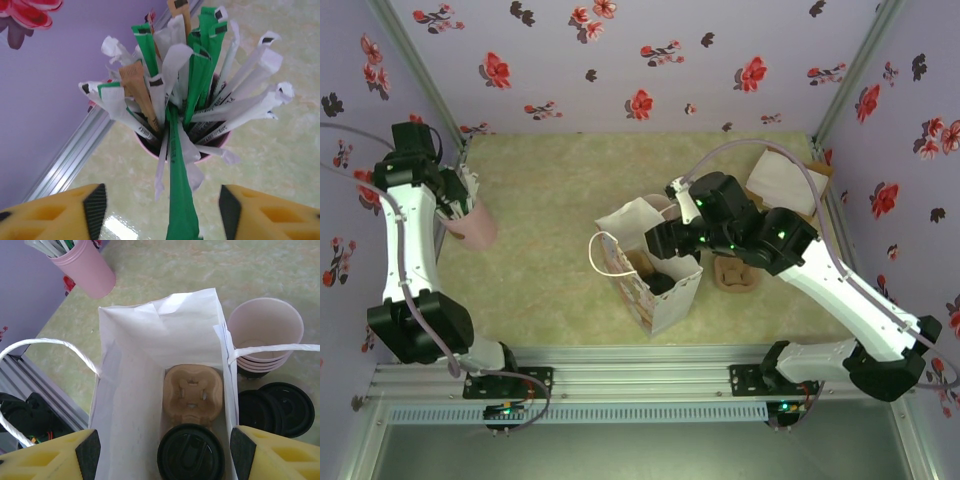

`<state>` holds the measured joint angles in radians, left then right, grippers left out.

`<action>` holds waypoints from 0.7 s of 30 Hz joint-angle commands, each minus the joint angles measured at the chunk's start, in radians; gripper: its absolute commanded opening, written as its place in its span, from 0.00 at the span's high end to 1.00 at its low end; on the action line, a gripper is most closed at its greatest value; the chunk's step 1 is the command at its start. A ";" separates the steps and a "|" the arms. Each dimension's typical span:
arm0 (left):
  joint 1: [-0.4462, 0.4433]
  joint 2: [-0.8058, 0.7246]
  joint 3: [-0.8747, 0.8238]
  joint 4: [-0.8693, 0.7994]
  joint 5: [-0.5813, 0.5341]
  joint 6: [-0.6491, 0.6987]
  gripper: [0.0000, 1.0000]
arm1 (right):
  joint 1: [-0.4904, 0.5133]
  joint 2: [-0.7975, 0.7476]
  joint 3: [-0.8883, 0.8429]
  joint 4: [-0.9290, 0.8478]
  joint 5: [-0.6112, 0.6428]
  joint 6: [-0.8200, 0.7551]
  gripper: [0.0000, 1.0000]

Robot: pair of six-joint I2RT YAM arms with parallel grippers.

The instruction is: Pack the takeout coffee

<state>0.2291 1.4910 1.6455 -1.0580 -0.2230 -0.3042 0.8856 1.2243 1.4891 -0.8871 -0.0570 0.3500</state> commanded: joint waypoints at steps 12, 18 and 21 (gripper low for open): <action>0.007 0.043 0.041 0.000 0.013 0.037 0.67 | -0.070 -0.042 -0.065 0.053 -0.075 -0.005 0.29; 0.008 0.043 0.030 -0.007 0.014 0.038 0.74 | -0.088 -0.058 -0.087 0.059 -0.084 -0.002 0.29; 0.007 0.039 0.024 -0.011 0.013 0.049 0.78 | -0.095 -0.061 -0.092 0.064 -0.092 0.000 0.29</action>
<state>0.2298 1.5284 1.6604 -1.0554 -0.2115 -0.2783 0.8024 1.1835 1.4078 -0.8421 -0.1303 0.3496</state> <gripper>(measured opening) 0.227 0.712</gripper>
